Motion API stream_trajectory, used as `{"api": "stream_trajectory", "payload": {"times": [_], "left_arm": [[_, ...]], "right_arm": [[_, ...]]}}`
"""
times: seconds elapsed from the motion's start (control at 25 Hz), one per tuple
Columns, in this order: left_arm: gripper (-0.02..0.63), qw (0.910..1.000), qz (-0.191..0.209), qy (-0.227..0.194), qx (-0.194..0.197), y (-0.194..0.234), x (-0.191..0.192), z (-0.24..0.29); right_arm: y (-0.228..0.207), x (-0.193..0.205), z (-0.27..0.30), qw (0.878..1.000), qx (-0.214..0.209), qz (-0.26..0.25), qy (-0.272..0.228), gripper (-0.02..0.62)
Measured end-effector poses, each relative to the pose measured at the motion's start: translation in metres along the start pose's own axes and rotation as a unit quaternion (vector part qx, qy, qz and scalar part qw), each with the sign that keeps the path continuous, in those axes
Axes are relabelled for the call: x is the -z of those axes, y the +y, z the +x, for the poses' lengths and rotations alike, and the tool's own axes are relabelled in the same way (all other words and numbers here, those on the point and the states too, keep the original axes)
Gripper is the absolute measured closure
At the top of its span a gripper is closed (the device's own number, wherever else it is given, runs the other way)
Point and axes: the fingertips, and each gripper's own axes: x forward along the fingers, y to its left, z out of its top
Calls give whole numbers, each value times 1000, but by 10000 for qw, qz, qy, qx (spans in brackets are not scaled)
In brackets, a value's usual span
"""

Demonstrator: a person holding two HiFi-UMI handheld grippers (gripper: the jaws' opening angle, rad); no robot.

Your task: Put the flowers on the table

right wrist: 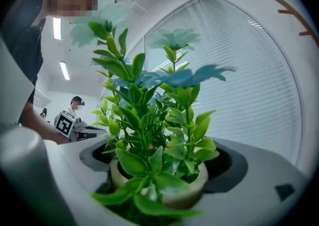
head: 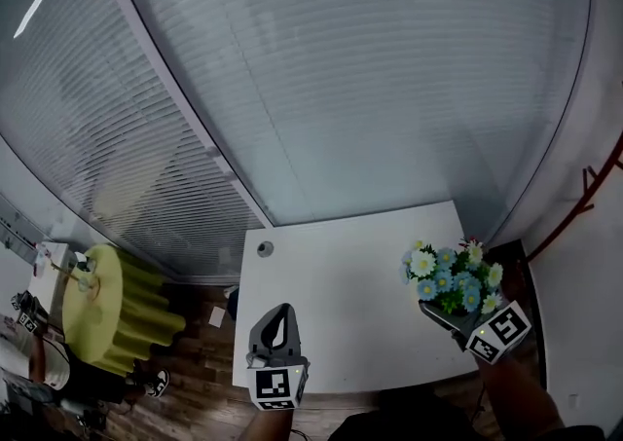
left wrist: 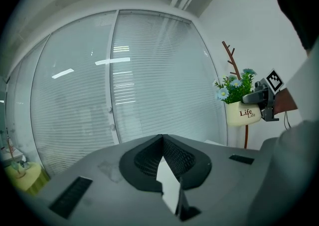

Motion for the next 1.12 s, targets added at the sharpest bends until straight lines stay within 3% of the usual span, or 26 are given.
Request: {"api": "stream_trajectory", "payload": {"times": [0.56,1.12], "left_arm": [[601,9997,-60,210,98,-22,9,28],[601,9992,44,398,76,-12,24,51]], "right_arm": [[-18,23,11,9997,-122,147,156,75],[-32,45,35,9993,-80,244,266,75]]}}
